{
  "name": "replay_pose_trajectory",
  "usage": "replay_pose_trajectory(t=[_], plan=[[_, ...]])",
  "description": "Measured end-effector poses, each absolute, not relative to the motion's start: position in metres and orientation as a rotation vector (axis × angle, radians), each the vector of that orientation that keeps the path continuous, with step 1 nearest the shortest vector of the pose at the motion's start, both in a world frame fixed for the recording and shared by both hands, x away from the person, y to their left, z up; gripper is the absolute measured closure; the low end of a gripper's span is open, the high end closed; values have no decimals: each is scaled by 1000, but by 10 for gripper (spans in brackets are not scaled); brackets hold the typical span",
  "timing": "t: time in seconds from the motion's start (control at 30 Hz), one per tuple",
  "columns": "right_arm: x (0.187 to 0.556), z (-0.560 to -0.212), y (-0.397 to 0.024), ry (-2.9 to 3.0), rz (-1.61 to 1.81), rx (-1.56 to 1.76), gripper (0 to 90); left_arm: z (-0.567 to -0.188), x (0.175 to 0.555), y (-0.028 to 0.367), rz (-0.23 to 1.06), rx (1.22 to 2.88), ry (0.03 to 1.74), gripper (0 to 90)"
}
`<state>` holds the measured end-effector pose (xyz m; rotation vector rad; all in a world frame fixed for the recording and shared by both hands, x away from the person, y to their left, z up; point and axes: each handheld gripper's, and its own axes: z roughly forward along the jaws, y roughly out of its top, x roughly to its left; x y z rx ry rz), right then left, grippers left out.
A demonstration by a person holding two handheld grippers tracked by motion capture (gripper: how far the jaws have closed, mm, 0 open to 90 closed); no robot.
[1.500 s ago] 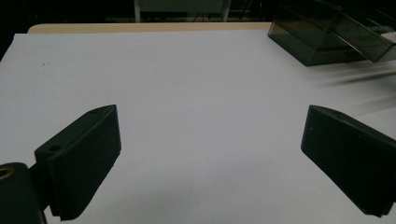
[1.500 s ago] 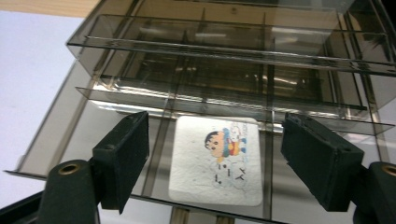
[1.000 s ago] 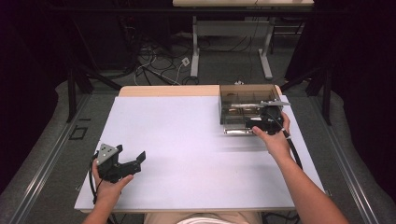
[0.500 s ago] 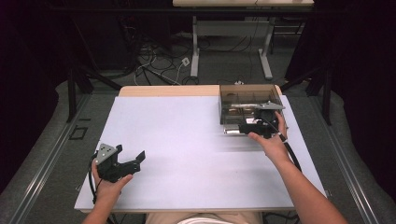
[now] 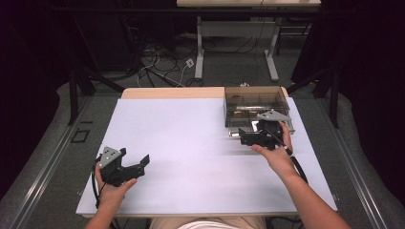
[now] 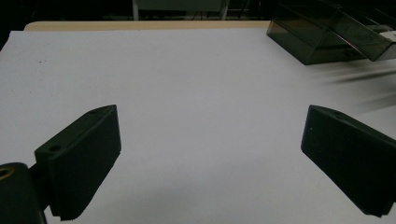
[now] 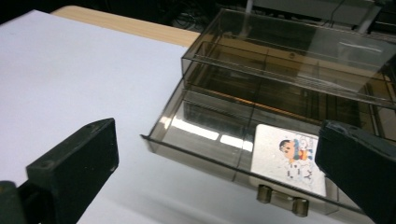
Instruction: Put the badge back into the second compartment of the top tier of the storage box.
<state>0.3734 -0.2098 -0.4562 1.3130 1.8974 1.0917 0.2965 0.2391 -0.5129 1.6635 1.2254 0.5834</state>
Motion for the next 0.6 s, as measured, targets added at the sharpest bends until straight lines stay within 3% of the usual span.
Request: replay_pose_trajectory(t=[0.6], plan=[[328,-472,-216,1900,1216,1258,0,-513,295,235,597,1664,1218,52]])
